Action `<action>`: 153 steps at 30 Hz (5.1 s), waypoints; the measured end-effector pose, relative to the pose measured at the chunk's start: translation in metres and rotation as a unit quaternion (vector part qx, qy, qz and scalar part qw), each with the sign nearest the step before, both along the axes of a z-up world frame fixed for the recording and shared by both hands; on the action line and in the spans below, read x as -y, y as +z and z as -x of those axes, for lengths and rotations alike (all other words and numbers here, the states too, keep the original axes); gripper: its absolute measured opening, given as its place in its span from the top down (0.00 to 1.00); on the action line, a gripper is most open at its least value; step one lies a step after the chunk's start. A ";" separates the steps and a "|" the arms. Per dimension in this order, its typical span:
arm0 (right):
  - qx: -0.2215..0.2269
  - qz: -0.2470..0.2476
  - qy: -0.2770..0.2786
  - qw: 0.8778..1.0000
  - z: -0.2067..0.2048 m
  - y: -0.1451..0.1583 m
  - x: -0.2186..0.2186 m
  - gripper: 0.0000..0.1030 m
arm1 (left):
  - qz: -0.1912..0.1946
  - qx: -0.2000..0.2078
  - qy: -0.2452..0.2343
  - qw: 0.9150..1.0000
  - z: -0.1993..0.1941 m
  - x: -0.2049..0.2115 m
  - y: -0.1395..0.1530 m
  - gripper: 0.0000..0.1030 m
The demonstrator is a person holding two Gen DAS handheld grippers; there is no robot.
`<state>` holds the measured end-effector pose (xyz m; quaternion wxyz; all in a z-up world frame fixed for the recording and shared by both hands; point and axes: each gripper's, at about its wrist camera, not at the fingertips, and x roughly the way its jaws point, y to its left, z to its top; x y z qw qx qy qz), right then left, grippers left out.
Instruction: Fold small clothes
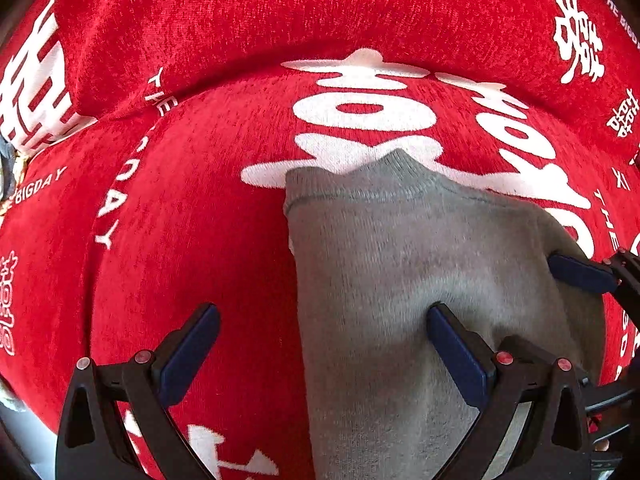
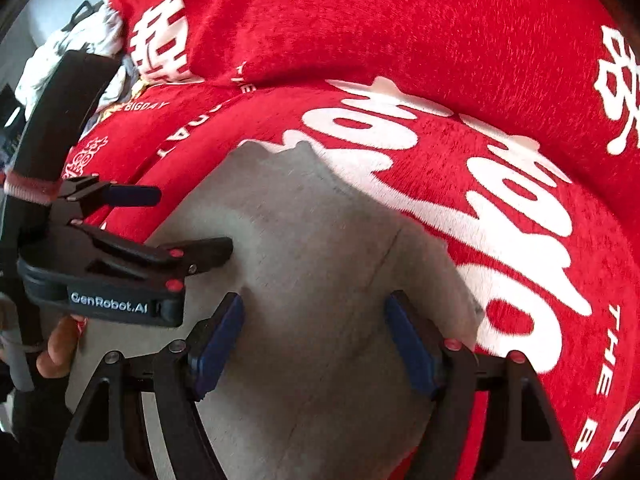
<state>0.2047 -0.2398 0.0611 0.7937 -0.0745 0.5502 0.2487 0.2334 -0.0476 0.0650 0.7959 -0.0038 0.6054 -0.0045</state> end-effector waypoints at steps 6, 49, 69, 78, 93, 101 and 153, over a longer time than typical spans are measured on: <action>0.047 -0.019 0.003 0.999 0.031 0.042 -0.002 0.25 | 0.025 0.042 0.003 0.999 0.026 -0.003 0.037 0.00; 0.030 0.039 -0.060 0.997 0.077 0.033 0.001 0.23 | -0.028 0.016 -0.003 0.999 0.127 0.009 0.018 0.00; 0.042 0.123 -0.086 0.988 0.092 0.025 0.002 0.18 | -0.055 0.032 -0.032 0.997 0.129 0.018 0.018 0.00; 0.073 0.119 -0.104 0.985 0.118 0.046 0.027 0.18 | 0.035 0.055 -0.010 0.998 0.121 -0.006 0.039 0.00; 0.047 0.131 -0.061 0.988 0.139 0.026 -0.011 0.18 | -0.073 0.065 -0.016 0.995 0.075 0.011 0.040 0.00; 0.085 0.089 -0.028 0.992 0.151 0.044 -0.028 0.18 | -0.076 0.042 -0.020 0.996 0.083 0.017 0.023 0.00; 0.092 0.097 -0.083 0.987 0.162 0.081 0.017 0.16 | -0.041 0.078 -0.024 0.996 0.164 0.032 0.084 0.00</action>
